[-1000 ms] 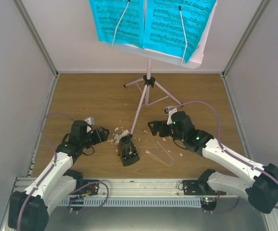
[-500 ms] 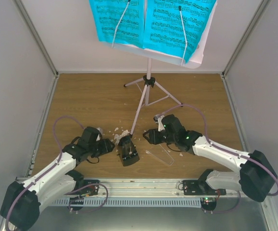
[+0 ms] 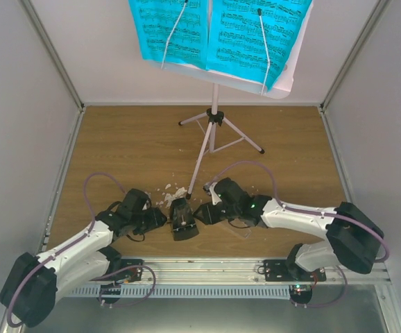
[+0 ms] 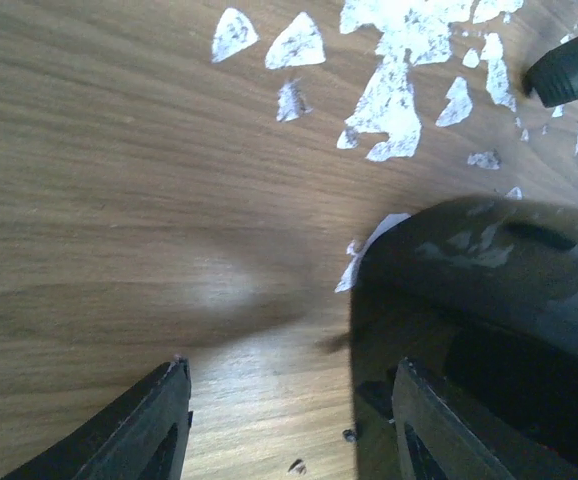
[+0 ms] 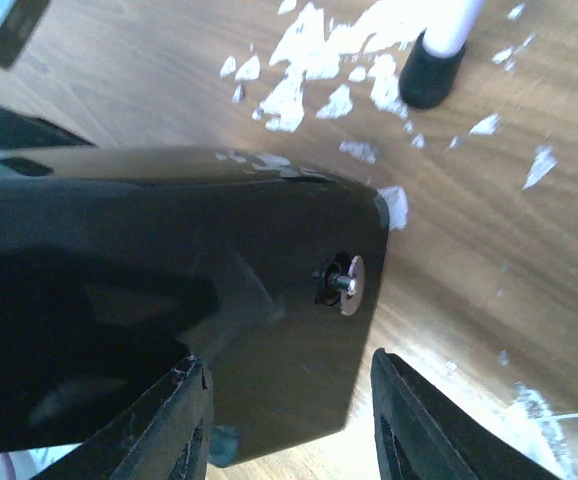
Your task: Pack up the instrument practice props
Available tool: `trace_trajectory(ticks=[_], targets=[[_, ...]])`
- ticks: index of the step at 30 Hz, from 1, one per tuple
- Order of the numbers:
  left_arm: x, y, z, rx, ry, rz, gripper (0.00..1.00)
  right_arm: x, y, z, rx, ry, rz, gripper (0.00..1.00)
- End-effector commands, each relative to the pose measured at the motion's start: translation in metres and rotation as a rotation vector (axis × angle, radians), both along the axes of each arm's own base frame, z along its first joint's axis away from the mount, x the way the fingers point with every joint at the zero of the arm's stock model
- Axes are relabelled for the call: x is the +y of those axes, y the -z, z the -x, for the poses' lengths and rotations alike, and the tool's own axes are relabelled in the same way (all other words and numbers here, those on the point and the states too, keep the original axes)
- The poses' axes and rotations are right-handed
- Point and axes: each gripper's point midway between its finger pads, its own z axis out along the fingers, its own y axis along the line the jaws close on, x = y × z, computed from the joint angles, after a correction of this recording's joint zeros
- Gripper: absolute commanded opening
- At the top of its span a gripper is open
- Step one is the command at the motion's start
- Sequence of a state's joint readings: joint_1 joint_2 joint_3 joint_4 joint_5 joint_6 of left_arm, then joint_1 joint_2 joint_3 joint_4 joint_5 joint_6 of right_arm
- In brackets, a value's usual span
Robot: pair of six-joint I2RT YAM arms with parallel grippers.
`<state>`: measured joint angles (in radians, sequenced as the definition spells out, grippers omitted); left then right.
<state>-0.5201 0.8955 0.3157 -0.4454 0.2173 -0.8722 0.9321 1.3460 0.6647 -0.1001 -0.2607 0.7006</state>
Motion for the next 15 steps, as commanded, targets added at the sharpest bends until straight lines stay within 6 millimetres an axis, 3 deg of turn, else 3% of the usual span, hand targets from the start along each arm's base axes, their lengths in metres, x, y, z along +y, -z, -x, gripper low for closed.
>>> trace_trajectory(ticks=[1, 15], targets=[[-0.011, -0.003, -0.01, -0.052, 0.026, 0.033, 0.57, 0.009, 0.014, 0.013, 0.025, -0.023, 0.023, 0.45], [-0.035, -0.01, -0.02, -0.125, 0.154, 0.053, 0.55, 0.024, 0.017, 0.029, 0.033, -0.055, 0.035, 0.45]])
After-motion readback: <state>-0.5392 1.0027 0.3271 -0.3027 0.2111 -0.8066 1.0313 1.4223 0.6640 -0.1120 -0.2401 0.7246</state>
